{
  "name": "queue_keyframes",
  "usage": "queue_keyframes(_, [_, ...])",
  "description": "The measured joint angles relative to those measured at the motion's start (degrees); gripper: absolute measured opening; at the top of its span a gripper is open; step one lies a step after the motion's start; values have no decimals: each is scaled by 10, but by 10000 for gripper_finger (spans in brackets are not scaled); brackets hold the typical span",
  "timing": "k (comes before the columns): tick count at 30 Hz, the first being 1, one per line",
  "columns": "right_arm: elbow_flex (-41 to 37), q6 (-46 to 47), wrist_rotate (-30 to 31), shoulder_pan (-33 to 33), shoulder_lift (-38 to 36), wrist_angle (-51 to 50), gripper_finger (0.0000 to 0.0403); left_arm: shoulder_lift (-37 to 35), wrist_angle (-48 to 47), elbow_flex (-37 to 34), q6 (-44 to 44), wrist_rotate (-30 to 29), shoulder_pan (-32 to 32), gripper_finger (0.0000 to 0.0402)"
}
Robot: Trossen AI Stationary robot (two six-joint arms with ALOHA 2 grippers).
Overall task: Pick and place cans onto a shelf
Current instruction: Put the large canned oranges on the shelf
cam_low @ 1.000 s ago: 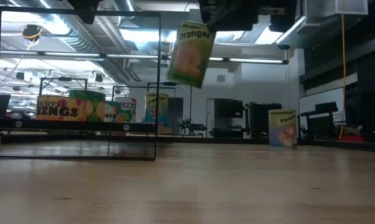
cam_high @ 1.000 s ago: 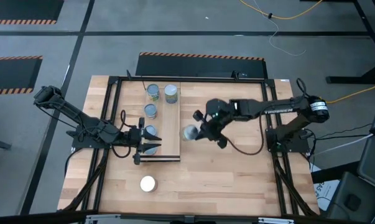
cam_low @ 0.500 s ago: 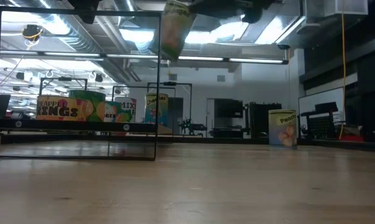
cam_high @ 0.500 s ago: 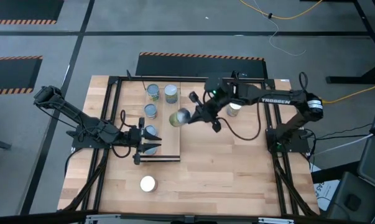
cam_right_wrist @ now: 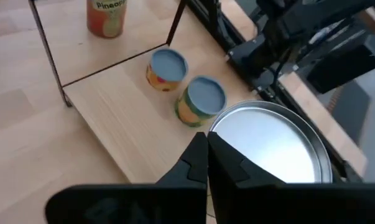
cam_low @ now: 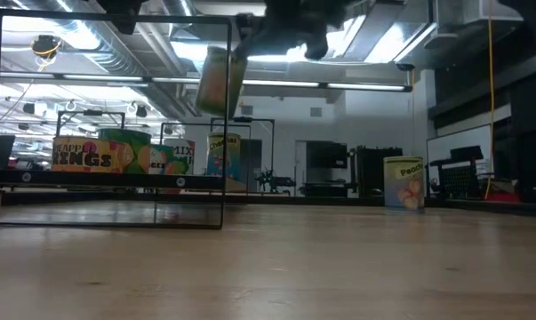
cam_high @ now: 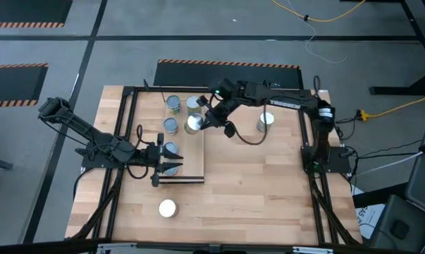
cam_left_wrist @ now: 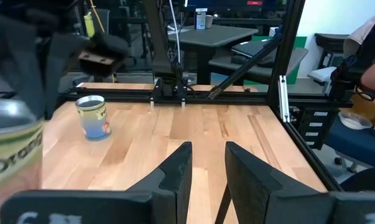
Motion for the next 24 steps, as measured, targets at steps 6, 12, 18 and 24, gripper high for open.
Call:
queue_keyframes(6, [37, -4, -22, -20, 50, -16, 0, 0, -1, 0, 0, 0, 0, 89])
queue_keyframes(12, [39, -5, -46, -36, 66, -23, 0, 0, -1, 0, 0, 0, 0, 89])
queue_keyframes(18, [36, -4, -64, -44, 81, -21, 0, 0, 0, 0, 0, 0, 0, 89])
queue_keyframes(24, [35, -4, -67, -44, 110, -20, 0, 0, -1, 0, 0, 0, 0, 89])
